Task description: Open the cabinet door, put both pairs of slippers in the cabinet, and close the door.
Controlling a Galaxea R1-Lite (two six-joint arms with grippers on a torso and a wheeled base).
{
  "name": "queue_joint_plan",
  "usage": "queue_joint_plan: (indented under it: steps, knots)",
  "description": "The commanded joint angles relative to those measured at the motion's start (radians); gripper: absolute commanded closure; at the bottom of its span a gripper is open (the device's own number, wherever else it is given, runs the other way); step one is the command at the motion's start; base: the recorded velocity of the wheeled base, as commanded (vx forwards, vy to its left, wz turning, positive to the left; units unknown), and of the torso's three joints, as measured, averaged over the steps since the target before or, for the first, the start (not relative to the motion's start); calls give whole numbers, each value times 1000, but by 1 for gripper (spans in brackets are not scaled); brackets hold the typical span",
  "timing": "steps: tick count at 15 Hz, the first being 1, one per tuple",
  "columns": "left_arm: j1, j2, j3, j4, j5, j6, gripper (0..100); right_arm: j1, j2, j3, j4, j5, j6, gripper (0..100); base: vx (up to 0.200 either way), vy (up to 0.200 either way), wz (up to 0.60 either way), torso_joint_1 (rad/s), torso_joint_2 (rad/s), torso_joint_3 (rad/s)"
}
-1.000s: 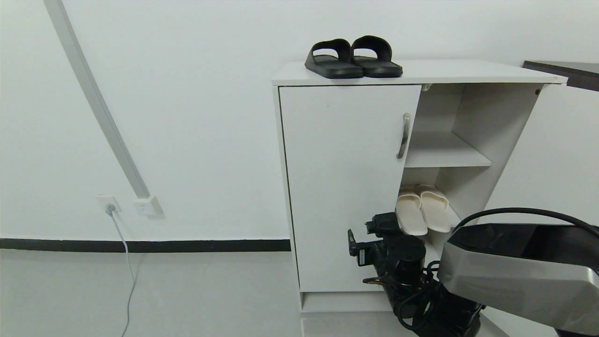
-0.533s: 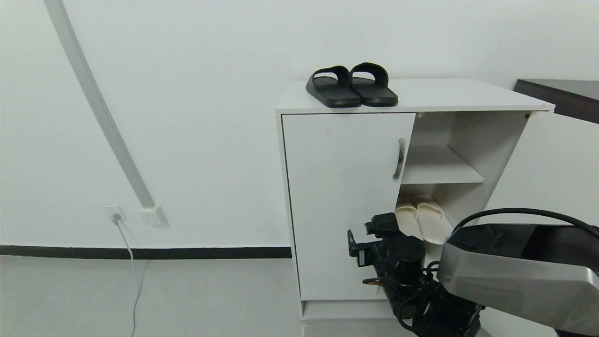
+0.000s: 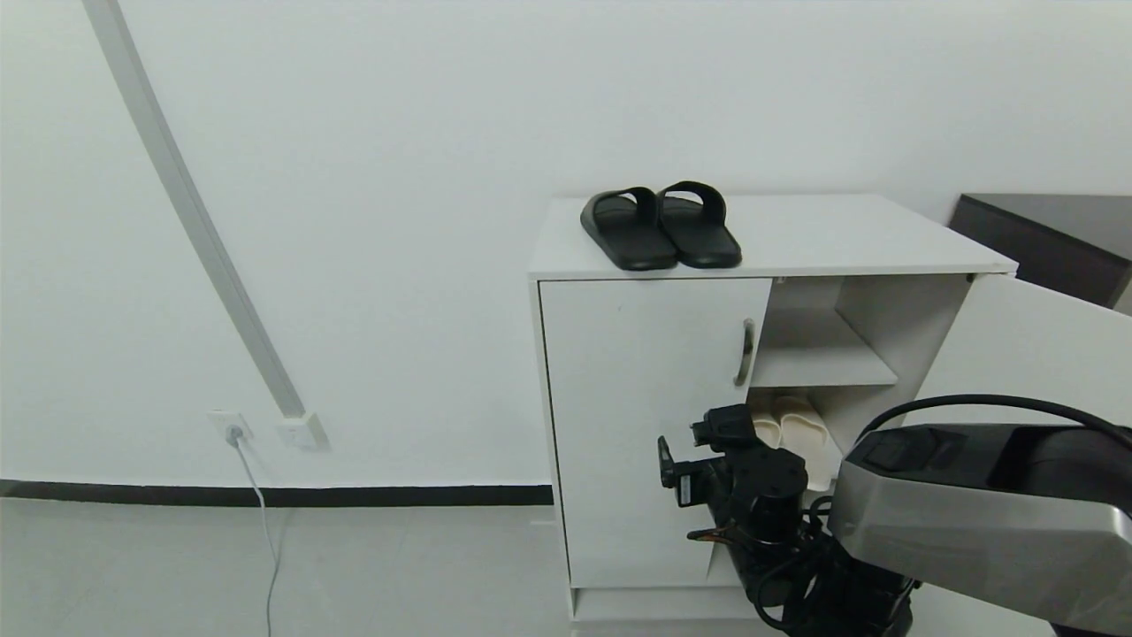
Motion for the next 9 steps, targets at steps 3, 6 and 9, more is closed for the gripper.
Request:
queue_joint_plan:
  steps: [3, 6, 9]
  knots:
    - [0, 0, 0, 0, 0, -1, 100, 0, -1, 1, -6, 0, -8, 0, 0, 0, 0, 181, -496, -320]
    - [0, 0, 0, 0, 0, 1, 100, -1, -1, 1, -6, 0, -8, 0, 0, 0, 0, 199, -520, -321]
    - [0, 0, 0, 0, 0, 1, 100, -1, -1, 1, -6, 0, -8, 0, 0, 0, 0, 217, -531, -318]
